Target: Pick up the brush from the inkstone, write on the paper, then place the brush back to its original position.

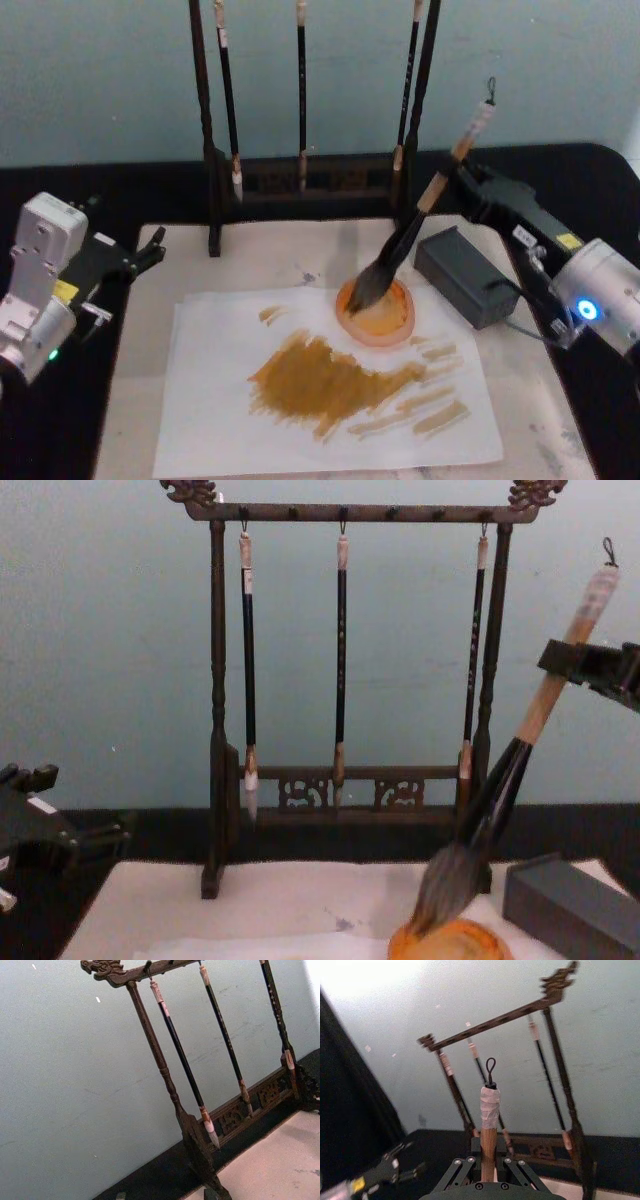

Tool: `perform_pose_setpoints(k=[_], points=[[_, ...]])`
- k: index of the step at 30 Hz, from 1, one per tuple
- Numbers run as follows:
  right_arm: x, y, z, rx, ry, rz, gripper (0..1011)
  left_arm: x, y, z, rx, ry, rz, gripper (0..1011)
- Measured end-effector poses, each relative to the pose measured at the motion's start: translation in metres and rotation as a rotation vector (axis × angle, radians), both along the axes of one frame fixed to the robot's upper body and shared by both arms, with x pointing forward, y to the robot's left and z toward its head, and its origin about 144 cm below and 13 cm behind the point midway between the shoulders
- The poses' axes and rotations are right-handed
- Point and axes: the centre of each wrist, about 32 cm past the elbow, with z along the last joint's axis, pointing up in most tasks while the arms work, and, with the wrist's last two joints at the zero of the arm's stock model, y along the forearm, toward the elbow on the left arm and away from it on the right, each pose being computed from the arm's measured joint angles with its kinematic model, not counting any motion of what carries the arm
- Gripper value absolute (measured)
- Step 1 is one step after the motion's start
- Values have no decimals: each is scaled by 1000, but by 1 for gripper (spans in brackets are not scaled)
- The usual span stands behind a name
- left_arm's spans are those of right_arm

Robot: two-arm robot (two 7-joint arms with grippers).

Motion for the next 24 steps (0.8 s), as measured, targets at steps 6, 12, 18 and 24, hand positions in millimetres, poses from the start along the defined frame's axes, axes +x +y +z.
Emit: perform_pose_setpoints(k=[6,12,18,24], points=[[-11,-5,1,-87,-66,81,161,0,0,0,0,0,0,1010],[-20,-9,2,-151,-124,163,161,0,0,0,0,0,0,1010],[-29,-12,3,-194,-159,224,161,0,0,0,0,0,0,1010],[-39,-14,1,-238,-180,267,161,0,0,0,0,0,0,1010]])
